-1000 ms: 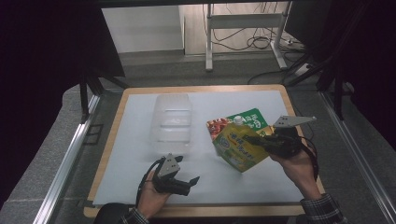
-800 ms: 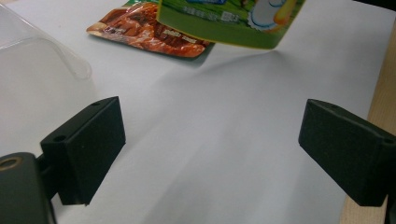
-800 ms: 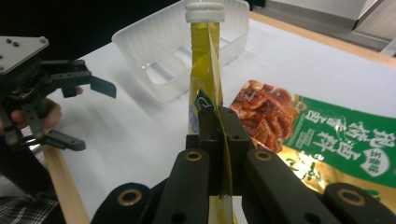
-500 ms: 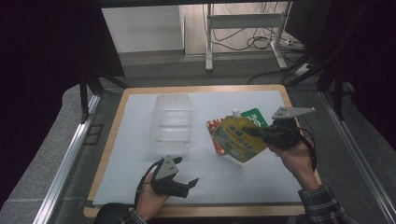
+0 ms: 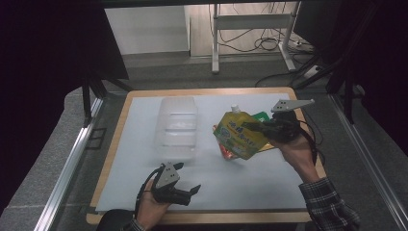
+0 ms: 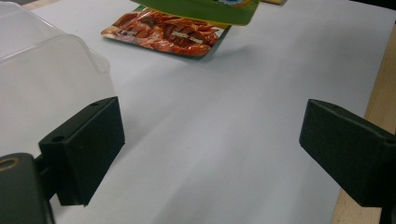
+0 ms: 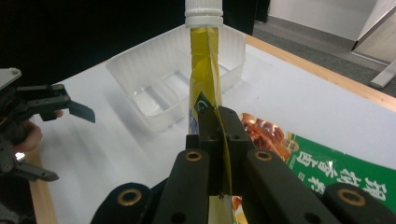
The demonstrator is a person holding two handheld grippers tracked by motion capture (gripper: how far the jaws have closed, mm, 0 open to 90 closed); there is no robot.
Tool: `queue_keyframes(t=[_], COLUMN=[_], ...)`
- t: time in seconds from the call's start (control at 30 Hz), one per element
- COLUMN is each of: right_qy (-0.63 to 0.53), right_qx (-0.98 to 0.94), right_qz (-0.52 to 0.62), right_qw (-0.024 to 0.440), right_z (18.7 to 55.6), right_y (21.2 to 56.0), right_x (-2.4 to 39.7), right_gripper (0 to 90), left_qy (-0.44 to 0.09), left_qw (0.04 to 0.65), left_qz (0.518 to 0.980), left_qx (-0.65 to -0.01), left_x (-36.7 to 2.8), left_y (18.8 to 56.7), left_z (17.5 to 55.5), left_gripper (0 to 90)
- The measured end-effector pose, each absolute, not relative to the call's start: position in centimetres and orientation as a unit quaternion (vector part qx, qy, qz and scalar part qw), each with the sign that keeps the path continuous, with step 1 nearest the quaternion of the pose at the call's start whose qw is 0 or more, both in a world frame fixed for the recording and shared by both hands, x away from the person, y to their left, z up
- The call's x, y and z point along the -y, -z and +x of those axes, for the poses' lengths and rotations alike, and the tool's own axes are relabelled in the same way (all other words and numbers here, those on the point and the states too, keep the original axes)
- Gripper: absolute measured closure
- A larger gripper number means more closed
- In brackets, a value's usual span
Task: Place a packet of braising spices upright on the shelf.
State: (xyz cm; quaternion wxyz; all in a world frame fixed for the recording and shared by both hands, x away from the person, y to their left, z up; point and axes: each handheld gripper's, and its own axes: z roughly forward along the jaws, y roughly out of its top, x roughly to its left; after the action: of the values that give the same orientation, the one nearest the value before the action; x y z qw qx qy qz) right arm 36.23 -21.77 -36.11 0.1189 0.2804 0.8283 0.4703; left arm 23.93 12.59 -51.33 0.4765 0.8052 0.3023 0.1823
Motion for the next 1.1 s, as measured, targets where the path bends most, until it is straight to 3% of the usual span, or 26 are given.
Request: queue_keyframes(t=[1.1], right_qy=[-0.479], right_qx=[-0.827], right_qz=[0.266], right_qw=[0.127], right_z=[41.6], right_y=[34.9], right_x=[17.2], right_gripper=[88.7], left_qy=[-0.183], left_qw=[0.477], left_qz=[0.801], left_qx=[-0.310], left_x=[-13.5], left_y=[51.3], left_z=[23.4], left_gripper=[6.1])
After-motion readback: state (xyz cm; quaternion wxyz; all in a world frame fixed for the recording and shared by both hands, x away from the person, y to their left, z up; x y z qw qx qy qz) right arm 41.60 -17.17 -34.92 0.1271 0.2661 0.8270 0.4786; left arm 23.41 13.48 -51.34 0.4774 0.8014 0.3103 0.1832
